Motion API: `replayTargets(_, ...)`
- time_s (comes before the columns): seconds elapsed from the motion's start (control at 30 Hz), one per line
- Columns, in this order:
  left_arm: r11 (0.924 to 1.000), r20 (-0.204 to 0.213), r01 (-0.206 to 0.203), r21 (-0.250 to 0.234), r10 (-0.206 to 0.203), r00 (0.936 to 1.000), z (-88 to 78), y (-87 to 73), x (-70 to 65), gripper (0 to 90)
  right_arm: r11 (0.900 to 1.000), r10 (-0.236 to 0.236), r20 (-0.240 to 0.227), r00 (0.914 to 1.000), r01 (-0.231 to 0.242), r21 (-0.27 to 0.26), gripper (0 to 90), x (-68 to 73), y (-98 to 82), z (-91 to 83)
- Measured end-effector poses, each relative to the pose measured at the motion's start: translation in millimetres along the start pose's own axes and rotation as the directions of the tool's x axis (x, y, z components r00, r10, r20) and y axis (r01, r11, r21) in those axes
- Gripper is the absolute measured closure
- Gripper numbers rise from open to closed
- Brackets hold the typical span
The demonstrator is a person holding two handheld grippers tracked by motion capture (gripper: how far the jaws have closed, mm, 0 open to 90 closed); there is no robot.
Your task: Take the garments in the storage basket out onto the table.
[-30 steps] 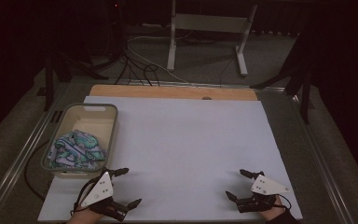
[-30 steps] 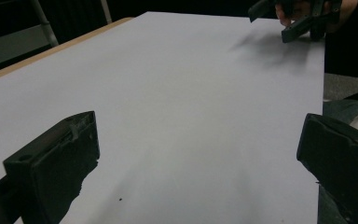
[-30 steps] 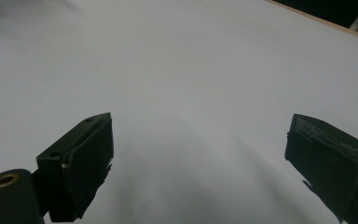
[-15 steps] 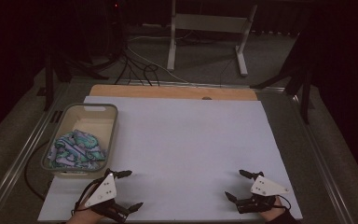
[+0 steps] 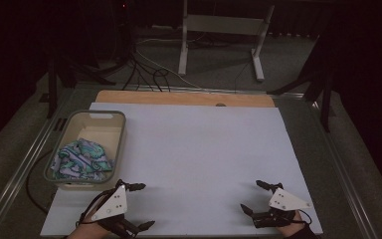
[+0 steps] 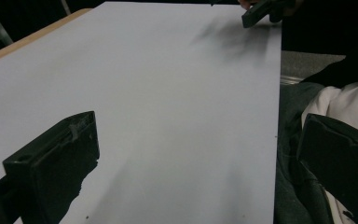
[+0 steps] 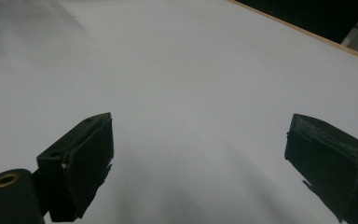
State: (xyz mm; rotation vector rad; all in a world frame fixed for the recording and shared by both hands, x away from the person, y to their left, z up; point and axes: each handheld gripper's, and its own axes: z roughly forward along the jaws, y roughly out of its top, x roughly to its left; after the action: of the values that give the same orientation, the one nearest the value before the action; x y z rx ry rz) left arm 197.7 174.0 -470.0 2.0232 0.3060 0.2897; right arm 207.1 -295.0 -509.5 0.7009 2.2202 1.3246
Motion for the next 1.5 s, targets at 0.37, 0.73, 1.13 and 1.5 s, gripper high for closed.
replayTargets(0.37, 0.9997, 0.000, -0.025, -0.004, 0.025, 0.9997, -12.8, 18.3, 4.3, 0.0, 1.000, 0.001, 0.009, 1.0000, -0.001, -0.012, 8.8, 0.9, 1.6, -1.3)
replayTargets(0.73, 0.9991, -0.008, -0.042, 0.007, 0.042, 0.9991, -27.3, 34.3, 15.2, 0.0, 1.000, 0.012, 0.008, 0.9999, -0.012, -0.019, 8.8, 1.4, 2.0, -1.5)
replayTargets(1.13, 0.9995, -0.036, -0.026, 0.016, 0.026, 0.9990, -46.9, 42.9, 33.0, 0.0, 1.000, 0.017, 0.009, 0.9998, -0.017, -0.024, 8.7, 1.9, 2.7, -1.2)
replayTargets(1.5, 0.9991, -0.064, -0.003, 0.042, 0.006, 0.9979, -56.1, 40.8, 43.9, 0.0, 0.999, 0.029, 0.002, 0.9996, -0.029, -0.018, 8.7, 1.9, 2.0, -0.3)
